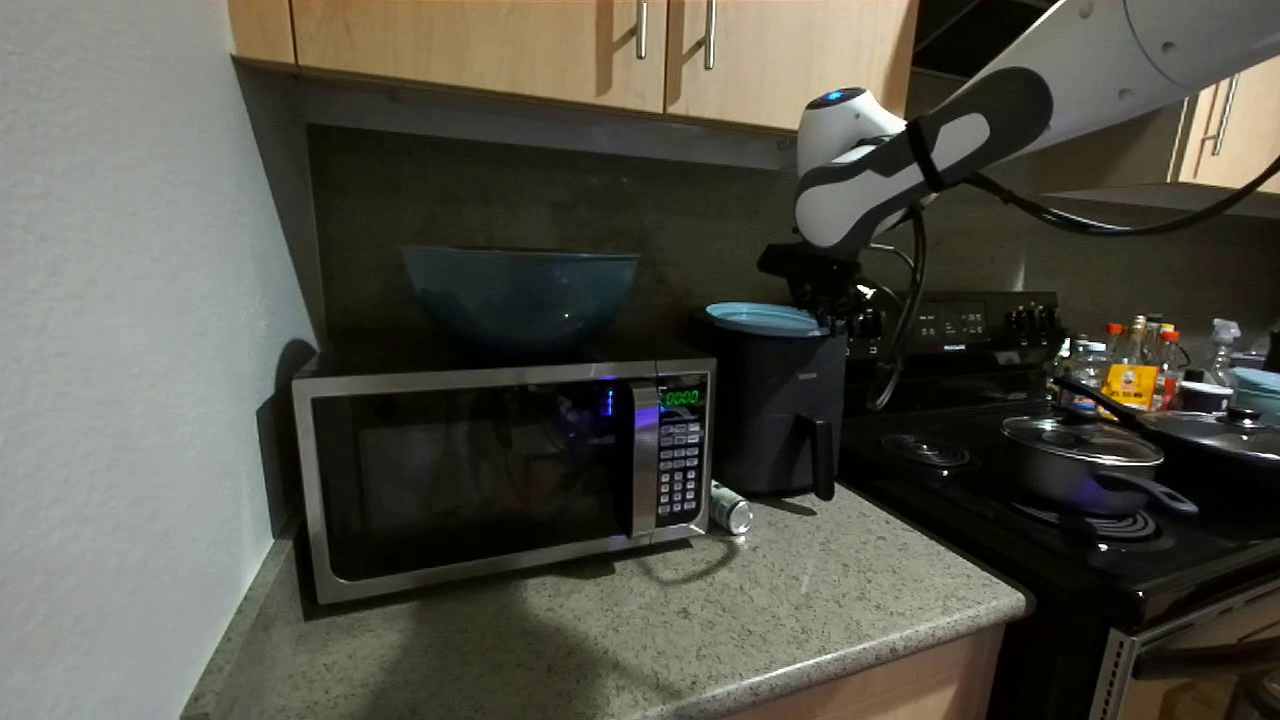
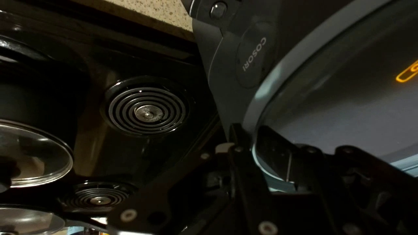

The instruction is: Remove the blue plate from the top of the air fryer and put it in the blue bowl, place the bowl on top of the air fryer

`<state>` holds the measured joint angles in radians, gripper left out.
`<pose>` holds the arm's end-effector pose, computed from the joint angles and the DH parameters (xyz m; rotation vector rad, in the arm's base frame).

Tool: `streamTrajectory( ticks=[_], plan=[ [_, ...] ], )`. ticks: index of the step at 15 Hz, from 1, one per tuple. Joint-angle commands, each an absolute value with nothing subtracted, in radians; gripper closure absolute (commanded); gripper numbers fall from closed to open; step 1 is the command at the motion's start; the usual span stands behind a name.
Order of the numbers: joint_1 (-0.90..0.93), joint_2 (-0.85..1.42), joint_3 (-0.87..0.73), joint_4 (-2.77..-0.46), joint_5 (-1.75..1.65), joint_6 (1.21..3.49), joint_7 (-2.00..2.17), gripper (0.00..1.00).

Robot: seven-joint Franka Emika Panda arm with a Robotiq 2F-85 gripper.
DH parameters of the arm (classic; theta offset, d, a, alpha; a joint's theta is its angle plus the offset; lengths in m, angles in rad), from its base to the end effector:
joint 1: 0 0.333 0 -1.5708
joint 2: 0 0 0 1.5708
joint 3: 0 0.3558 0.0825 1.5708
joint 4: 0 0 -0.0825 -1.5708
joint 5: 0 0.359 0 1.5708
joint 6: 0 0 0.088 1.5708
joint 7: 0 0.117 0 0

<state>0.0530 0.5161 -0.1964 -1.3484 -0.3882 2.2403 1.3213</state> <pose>0.7342 -0.0843 0.5096 2.3431 -1.6654 0.8210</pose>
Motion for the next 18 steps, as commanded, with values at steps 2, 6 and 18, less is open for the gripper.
streamTrajectory(
  ticks=[2, 6, 18],
  plan=[
    [0.039, 0.503, -0.184, -1.366, -0.352, 2.258, 1.265, 0.56],
    [0.027, 0.494, -0.161, -1.377, -0.315, 2.283, 1.195, 0.31],
    [-0.034, 0.521, -0.100, -1.356, -0.017, 2.289, 1.004, 0.00]
  ],
)
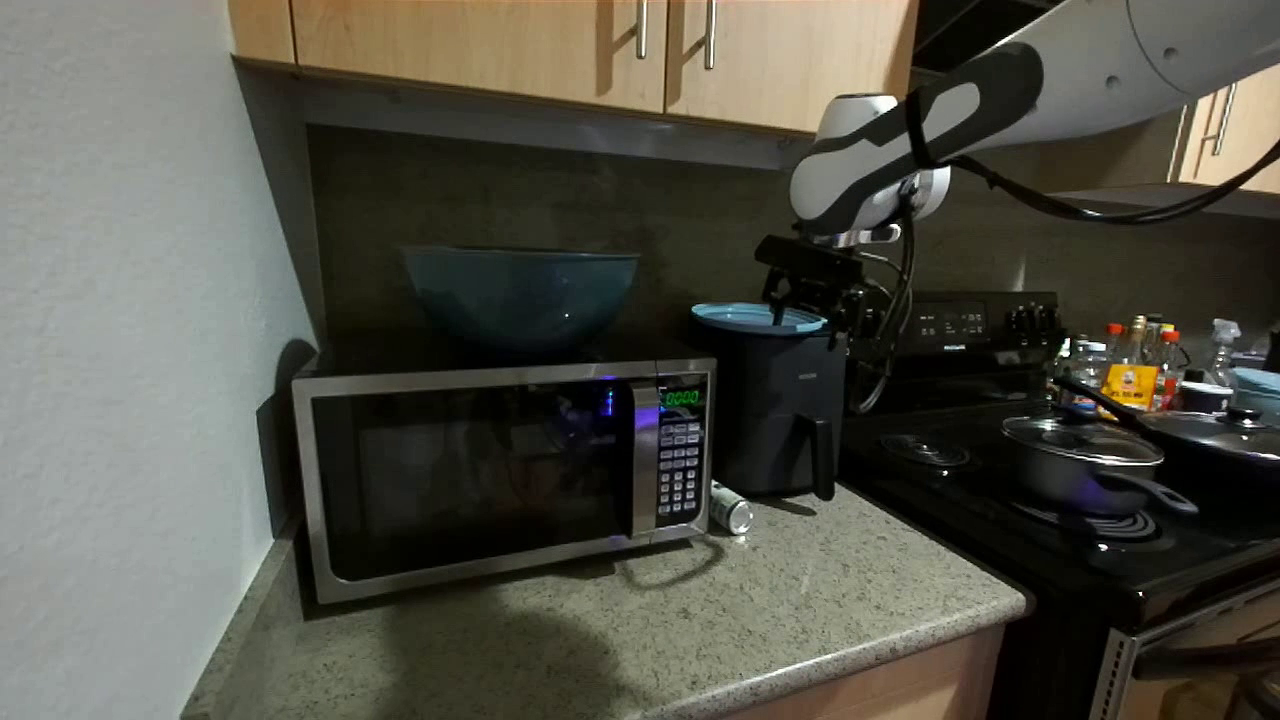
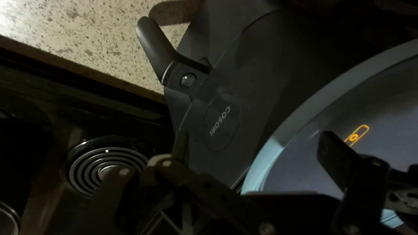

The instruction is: Remove the blue plate from the top of the air fryer and put it in the blue bowl, place the bowl on top of the air fryer

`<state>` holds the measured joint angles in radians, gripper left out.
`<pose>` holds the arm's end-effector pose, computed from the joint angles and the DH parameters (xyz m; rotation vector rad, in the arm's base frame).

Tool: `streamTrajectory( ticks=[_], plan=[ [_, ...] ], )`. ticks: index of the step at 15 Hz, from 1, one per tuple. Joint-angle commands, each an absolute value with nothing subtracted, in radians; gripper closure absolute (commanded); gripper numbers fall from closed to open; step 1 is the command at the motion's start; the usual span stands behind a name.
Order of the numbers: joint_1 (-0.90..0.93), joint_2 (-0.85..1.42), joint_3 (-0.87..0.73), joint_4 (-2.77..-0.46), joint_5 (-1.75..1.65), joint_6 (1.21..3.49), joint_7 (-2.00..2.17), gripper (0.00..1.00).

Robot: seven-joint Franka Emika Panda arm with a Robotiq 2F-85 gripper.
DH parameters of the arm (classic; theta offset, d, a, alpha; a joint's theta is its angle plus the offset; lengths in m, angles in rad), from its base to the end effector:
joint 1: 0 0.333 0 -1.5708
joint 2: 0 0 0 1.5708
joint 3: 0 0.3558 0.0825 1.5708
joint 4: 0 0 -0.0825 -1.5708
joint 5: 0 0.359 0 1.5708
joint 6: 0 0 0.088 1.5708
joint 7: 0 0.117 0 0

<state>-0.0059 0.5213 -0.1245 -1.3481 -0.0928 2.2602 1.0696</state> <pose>0.7375 -0.0771 0.5015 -2.5558 1.6138 -0.6357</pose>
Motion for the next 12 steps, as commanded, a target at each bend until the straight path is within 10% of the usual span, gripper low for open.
streamTrajectory(
  ticks=[1, 3, 4, 12],
  plan=[
    [-0.038, 0.524, -0.098, -1.356, 0.000, 2.300, 0.994, 0.00],
    [-0.042, 0.532, -0.098, -1.353, 0.027, 2.336, 0.977, 0.00],
    [-0.043, 0.535, -0.099, -1.354, 0.036, 2.351, 0.970, 0.25],
    [-0.046, 0.540, -0.102, -1.358, 0.089, 2.418, 0.943, 0.72]
  ],
)
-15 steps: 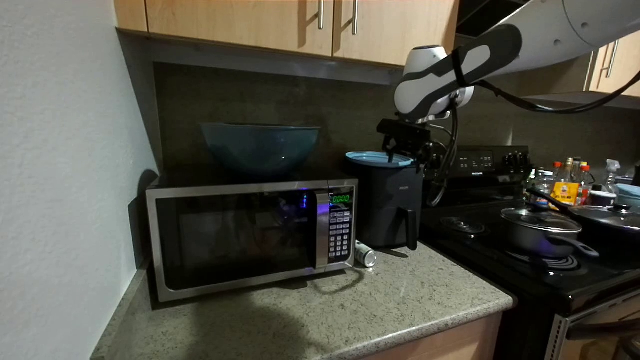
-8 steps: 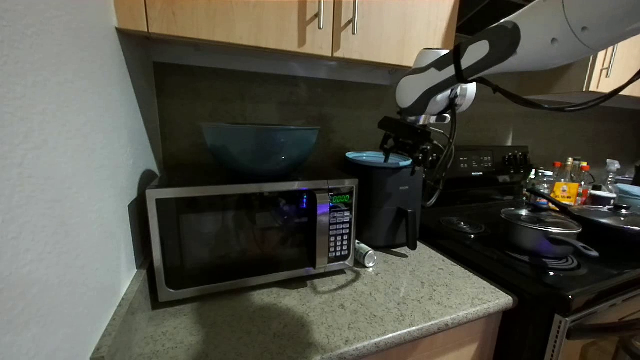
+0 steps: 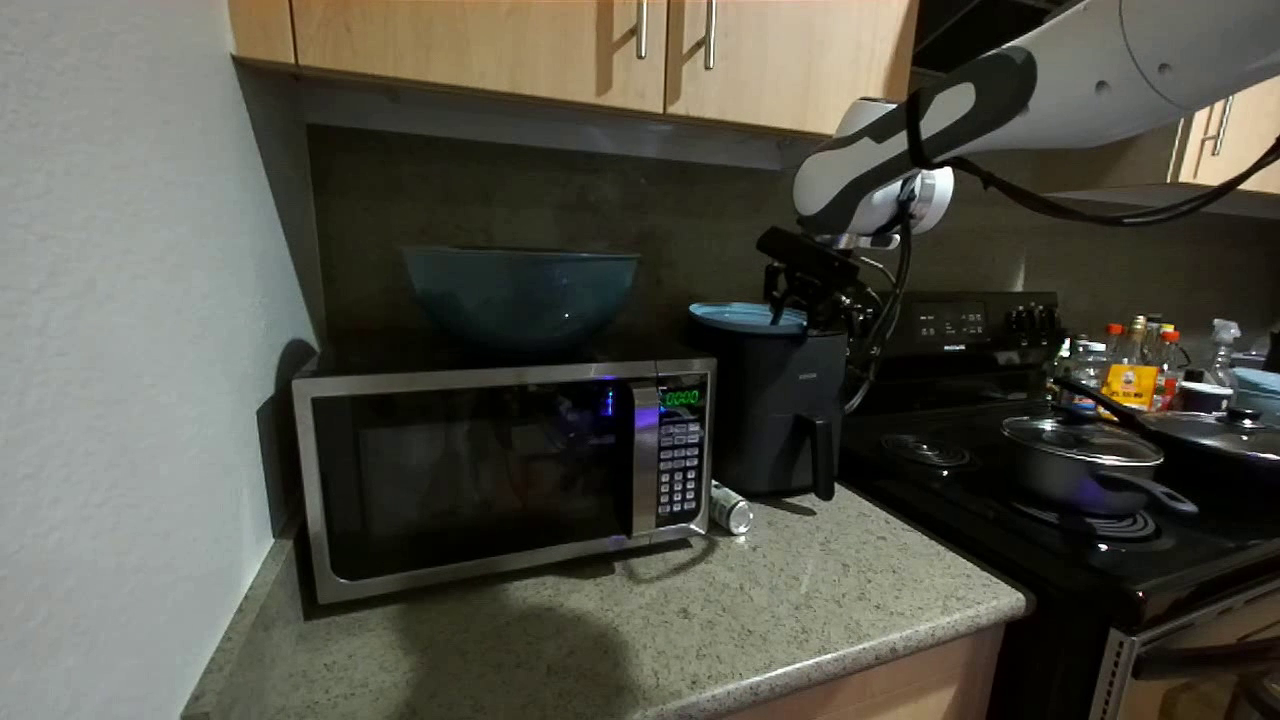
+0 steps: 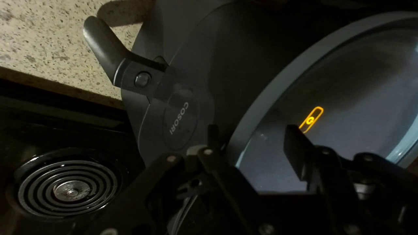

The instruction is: Remove the blue plate from the top of the air fryer and put it in the blue bowl, place the bowl on top of the air fryer

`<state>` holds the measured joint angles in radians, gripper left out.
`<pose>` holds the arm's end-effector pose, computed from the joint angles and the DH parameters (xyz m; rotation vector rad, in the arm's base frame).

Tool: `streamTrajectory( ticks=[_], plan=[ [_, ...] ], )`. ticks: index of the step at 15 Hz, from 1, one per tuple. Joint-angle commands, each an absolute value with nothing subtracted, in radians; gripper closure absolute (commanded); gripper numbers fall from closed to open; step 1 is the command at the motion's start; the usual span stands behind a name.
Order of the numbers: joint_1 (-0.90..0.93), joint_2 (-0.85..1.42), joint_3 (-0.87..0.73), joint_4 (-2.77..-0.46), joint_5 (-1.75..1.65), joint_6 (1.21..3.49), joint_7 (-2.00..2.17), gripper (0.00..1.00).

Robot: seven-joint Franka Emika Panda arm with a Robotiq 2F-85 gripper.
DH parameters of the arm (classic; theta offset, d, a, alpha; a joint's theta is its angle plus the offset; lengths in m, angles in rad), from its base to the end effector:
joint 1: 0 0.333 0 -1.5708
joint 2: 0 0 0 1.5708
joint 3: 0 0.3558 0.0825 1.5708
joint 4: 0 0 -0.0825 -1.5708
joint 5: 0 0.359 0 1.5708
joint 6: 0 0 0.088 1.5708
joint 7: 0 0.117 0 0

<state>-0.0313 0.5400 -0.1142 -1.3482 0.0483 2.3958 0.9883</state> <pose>0.7489 -0.0866 0.5045 -2.4190 1.5323 -0.6898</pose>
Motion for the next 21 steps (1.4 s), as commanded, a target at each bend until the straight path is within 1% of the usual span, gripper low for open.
streamTrajectory(
  ticks=[1, 4, 7, 9, 10, 11, 13, 14, 15, 16, 19, 21],
  plan=[
    [-0.047, 0.538, -0.102, -1.358, 0.092, 2.413, 0.944, 0.74],
    [-0.047, 0.526, -0.107, -1.363, 0.098, 2.395, 0.953, 0.87],
    [-0.042, 0.509, -0.113, -1.373, 0.098, 2.382, 0.962, 0.89],
    [-0.034, 0.500, -0.119, -1.380, 0.086, 2.378, 0.968, 0.88],
    [-0.030, 0.493, -0.123, -1.383, 0.079, 2.366, 0.971, 0.89],
    [-0.023, 0.486, -0.128, -1.386, 0.069, 2.349, 0.980, 0.89],
    [-0.009, 0.449, -0.135, -1.409, 0.047, 2.299, 0.982, 0.92],
    [-0.013, 0.416, -0.119, -1.429, 0.061, 2.264, 0.956, 0.95],
    [-0.012, 0.394, -0.110, -1.439, 0.070, 2.219, 0.947, 0.96],
    [-0.007, 0.371, -0.106, -1.451, 0.066, 2.168, 0.944, 0.92],
    [0.007, 0.332, -0.102, -1.462, 0.056, 2.074, 0.959, 0.92],
    [0.013, 0.315, -0.103, -1.473, 0.051, 2.065, 0.971, 0.92]
  ],
)
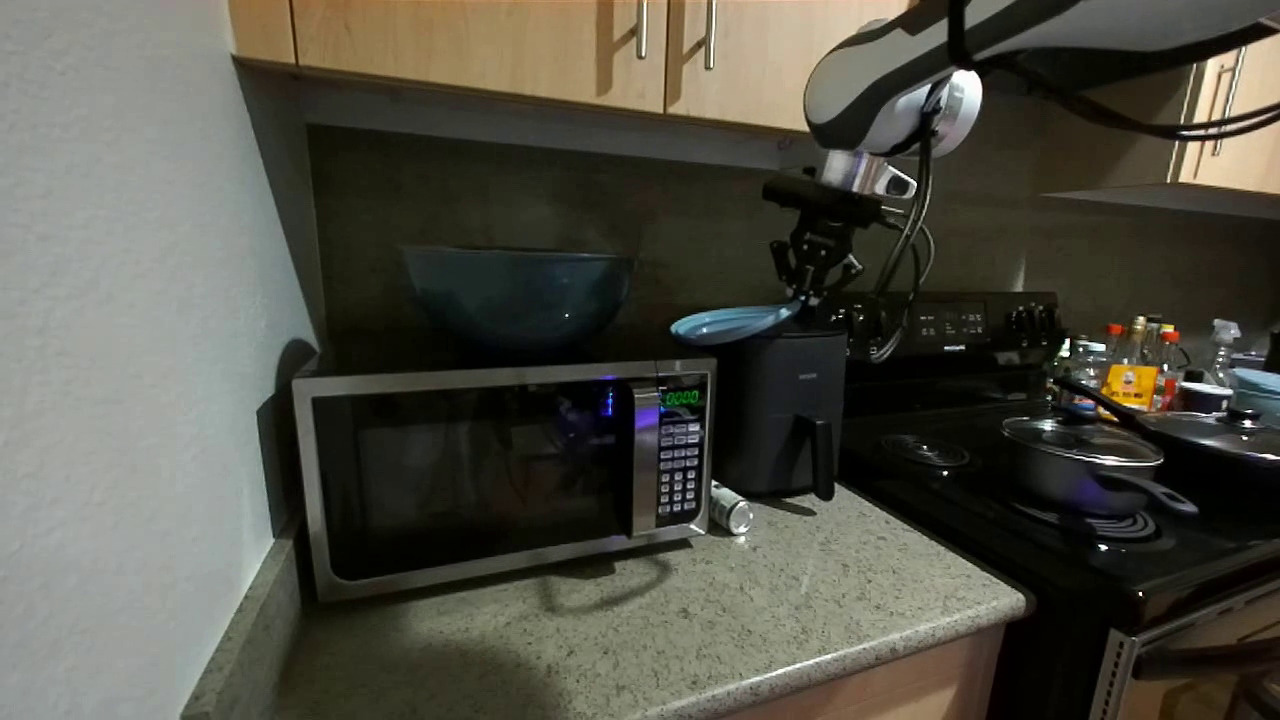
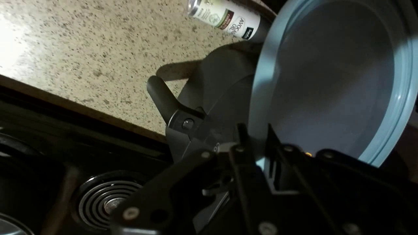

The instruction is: Remove the blue plate from the top of the air fryer and put it in the blue bowl, place the bowl on top of the air fryer

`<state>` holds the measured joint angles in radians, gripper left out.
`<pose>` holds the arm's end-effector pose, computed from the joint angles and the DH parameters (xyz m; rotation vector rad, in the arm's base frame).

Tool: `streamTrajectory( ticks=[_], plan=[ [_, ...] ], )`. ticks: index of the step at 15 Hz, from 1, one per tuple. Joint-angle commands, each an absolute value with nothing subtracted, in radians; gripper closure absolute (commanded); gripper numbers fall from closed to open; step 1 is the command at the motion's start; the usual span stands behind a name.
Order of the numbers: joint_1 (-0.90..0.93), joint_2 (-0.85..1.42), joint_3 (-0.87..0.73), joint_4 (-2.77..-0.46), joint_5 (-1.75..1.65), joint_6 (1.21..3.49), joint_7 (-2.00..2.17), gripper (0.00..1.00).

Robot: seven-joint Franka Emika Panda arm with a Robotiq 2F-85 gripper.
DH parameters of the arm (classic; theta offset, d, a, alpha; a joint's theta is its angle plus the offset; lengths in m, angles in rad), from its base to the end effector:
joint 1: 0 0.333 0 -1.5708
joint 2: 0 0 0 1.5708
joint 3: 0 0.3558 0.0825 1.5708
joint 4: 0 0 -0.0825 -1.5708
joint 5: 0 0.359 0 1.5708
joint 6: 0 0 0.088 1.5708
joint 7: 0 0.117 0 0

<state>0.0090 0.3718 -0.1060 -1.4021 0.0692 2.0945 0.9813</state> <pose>0.6927 -0.0496 0.5607 -2.5225 1.5287 -0.4160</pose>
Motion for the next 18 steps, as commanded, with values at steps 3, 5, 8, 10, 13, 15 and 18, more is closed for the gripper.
streamTrajectory(
  ticks=[3, 5, 8, 10, 13, 15, 18],
  plan=[
    [0.030, 0.290, -0.110, -1.519, 0.007, 2.209, 0.982, 0.91],
    [0.053, 0.273, -0.115, -1.556, -0.060, 2.366, 1.001, 0.91],
    [0.079, 0.235, -0.120, -1.609, -0.116, 2.577, 1.061, 0.91],
    [0.087, 0.208, -0.123, -1.643, -0.113, 2.703, 1.109, 0.91],
    [0.078, 0.249, -0.112, -1.595, -0.092, 2.735, 1.098, 0.88],
    [0.079, 0.228, -0.113, -1.622, -0.091, 2.791, 1.119, 0.95],
    [0.064, 0.203, -0.095, -1.644, -0.035, 2.812, 1.108, 0.94]
  ],
)
